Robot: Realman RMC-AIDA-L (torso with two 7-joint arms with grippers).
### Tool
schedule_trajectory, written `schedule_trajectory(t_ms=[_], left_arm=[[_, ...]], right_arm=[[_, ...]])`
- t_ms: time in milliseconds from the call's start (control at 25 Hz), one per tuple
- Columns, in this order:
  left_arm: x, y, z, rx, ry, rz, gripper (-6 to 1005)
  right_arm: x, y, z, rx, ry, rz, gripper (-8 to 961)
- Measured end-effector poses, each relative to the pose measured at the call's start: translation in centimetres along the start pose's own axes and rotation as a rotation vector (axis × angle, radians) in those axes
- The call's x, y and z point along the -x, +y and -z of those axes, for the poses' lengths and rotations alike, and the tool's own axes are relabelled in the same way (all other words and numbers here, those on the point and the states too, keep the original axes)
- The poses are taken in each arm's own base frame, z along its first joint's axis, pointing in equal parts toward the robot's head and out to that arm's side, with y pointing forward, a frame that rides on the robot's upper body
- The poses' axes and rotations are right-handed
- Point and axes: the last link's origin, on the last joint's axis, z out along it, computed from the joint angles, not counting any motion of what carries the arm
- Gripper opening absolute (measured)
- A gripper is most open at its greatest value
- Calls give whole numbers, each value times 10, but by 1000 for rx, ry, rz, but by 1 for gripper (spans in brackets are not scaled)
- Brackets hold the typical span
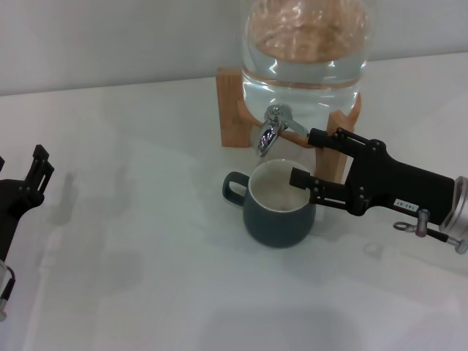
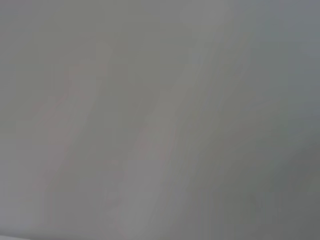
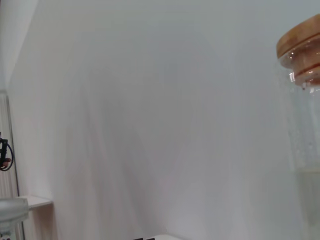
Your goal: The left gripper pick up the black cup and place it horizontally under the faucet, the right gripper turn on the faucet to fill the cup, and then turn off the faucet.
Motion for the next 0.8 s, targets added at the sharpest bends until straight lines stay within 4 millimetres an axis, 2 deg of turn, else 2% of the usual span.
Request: schedule_trajectory(t_ms=[280, 800], left_arm=[[0, -1, 0, -2, 1, 0, 770], [-1, 0, -1, -1, 2, 0, 770]], right_arm=[[6, 1, -2, 16, -32, 21, 842], [4, 4, -8, 46, -19, 26, 842]])
